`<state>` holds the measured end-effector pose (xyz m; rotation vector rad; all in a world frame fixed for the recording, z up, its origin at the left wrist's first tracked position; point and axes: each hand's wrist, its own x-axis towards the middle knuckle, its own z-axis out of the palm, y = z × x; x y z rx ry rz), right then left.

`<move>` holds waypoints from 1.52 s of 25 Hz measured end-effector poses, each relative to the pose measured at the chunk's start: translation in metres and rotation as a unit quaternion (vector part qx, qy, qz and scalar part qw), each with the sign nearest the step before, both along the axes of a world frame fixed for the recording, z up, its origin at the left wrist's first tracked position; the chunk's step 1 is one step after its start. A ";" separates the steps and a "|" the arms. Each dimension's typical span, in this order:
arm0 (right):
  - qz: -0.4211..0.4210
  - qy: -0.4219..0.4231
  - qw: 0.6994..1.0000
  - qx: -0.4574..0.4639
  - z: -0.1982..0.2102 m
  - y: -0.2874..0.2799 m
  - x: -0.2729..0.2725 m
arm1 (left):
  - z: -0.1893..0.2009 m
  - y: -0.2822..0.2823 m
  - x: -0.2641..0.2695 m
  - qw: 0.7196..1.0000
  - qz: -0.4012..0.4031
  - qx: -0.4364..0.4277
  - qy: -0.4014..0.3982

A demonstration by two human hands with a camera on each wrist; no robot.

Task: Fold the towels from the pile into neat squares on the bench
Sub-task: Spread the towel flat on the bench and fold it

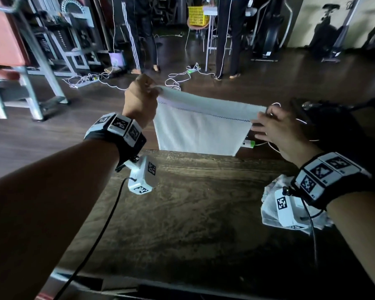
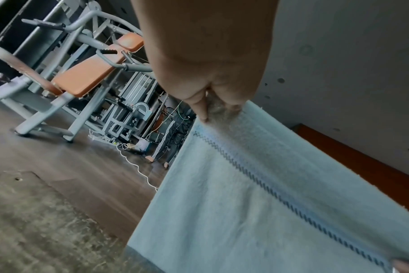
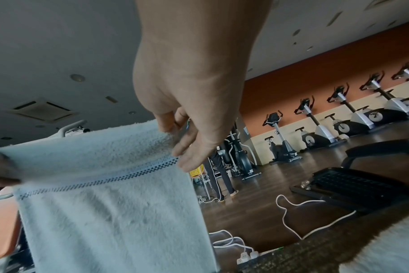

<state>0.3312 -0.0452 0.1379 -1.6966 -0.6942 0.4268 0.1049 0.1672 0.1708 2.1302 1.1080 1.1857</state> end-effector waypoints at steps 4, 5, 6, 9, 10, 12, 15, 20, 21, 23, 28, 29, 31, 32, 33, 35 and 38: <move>0.005 -0.089 0.996 -0.019 -0.027 -0.031 -0.013 | -0.036 -0.025 -0.045 0.999 -0.033 0.028 0.026; 0.021 -0.104 0.993 -0.050 -0.036 -0.042 -0.024 | -0.052 -0.031 -0.060 0.998 -0.035 0.014 0.054; 0.044 -0.109 0.991 -0.069 -0.048 -0.053 -0.035 | -0.066 -0.038 -0.074 0.996 -0.039 -0.001 0.080; 0.095 -0.133 0.984 -0.065 -0.076 -0.086 -0.071 | -0.096 -0.064 -0.112 0.989 -0.053 -0.034 0.133; 0.101 -0.137 0.984 -0.048 -0.082 -0.098 -0.082 | -0.102 -0.074 -0.124 0.988 -0.060 -0.036 0.135; 0.102 -0.151 0.982 -0.040 -0.086 -0.122 -0.104 | -0.107 -0.092 -0.146 0.988 -0.071 -0.034 0.134; 0.101 -0.186 0.976 -0.041 -0.087 -0.153 -0.127 | -0.104 -0.116 -0.175 0.984 -0.091 -0.049 0.144; 0.080 -0.224 0.970 -0.054 -0.076 -0.188 -0.152 | -0.088 -0.152 -0.213 0.978 -0.108 -0.056 0.171; 0.076 -0.233 0.968 -0.054 -0.073 -0.195 -0.157 | -0.085 -0.161 -0.219 0.976 -0.113 -0.056 0.175; 0.077 -0.235 0.968 -0.050 -0.070 -0.206 -0.167 | -0.077 -0.178 -0.230 0.976 -0.117 -0.052 0.178; 0.098 -0.201 0.972 -0.073 -0.064 -0.233 -0.180 | -0.068 -0.212 -0.252 0.970 -0.134 -0.062 0.191; 0.105 -0.192 0.972 -0.085 -0.063 -0.237 -0.180 | -0.069 -0.215 -0.255 0.966 -0.140 -0.074 0.205; 0.121 -0.154 0.974 -0.110 -0.061 -0.245 -0.182 | -0.075 -0.218 -0.261 0.956 -0.153 -0.113 0.225; 0.129 -0.145 0.972 -0.135 -0.060 -0.247 -0.181 | -0.076 -0.218 -0.261 0.950 -0.159 -0.130 0.236; 0.138 -0.149 0.964 -0.171 -0.060 -0.250 -0.183 | -0.079 -0.220 -0.263 0.943 -0.165 -0.137 0.254; 0.161 -0.152 0.948 -0.228 -0.061 -0.252 -0.188 | -0.083 -0.222 -0.263 0.932 -0.172 -0.121 0.297; 0.144 -0.128 0.957 -0.218 -0.064 -0.244 -0.186 | -0.091 -0.217 -0.254 0.945 -0.154 -0.125 0.259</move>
